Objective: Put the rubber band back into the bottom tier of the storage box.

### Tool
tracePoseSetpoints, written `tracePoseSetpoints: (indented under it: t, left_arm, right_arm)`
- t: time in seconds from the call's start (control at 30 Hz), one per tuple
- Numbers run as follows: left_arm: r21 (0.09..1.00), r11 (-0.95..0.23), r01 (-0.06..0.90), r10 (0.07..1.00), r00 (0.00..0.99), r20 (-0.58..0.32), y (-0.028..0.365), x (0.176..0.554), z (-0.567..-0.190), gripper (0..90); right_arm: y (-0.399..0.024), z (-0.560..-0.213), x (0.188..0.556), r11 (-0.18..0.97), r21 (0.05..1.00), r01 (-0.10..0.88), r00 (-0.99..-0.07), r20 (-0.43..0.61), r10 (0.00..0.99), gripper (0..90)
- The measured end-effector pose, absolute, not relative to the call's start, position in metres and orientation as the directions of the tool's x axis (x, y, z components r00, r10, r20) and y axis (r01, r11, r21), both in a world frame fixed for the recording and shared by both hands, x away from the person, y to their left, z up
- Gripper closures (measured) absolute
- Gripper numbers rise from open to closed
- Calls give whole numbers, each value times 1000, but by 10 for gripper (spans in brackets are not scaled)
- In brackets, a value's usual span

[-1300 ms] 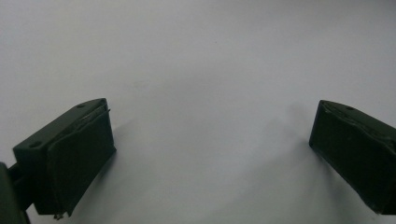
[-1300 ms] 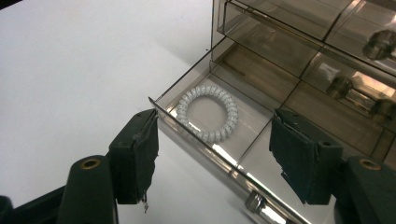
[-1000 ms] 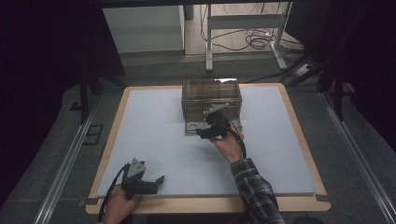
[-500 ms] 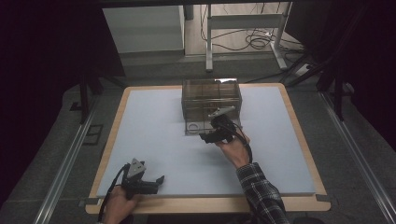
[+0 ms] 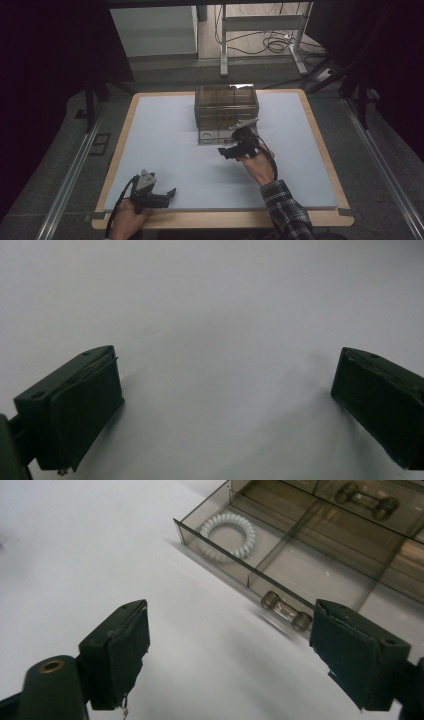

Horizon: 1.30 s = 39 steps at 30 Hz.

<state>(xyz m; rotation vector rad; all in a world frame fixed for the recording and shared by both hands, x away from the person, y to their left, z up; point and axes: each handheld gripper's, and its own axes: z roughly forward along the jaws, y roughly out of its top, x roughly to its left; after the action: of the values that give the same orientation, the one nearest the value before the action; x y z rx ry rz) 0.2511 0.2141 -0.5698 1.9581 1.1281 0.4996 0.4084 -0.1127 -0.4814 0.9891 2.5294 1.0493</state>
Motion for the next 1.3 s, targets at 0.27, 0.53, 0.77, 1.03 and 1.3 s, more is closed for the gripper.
tracePoseSetpoints:
  t: [0.27,0.53,0.77,1.03,1.3]
  left_arm:
    - [799,-278,533,851,523,-53,214,251,-570,0]
    - [799,-279,533,851,523,-53,214,251,-570,0]
    - [799,-279,533,850,523,-52,214,251,-570,0]
    - [799,-279,533,850,523,-52,214,251,-570,0]
    - [799,-279,533,850,523,-52,214,251,-570,0]
  right_arm:
    - [-126,-482,400,523,688,503,-744,37,667,121]
    - [-139,-485,391,533,677,507,-742,29,670,105]
    - [-151,-487,383,528,674,516,-735,32,677,102]
    - [-164,-488,375,525,667,528,-728,37,684,99]
    - [-174,-489,366,530,656,538,-724,37,688,97]
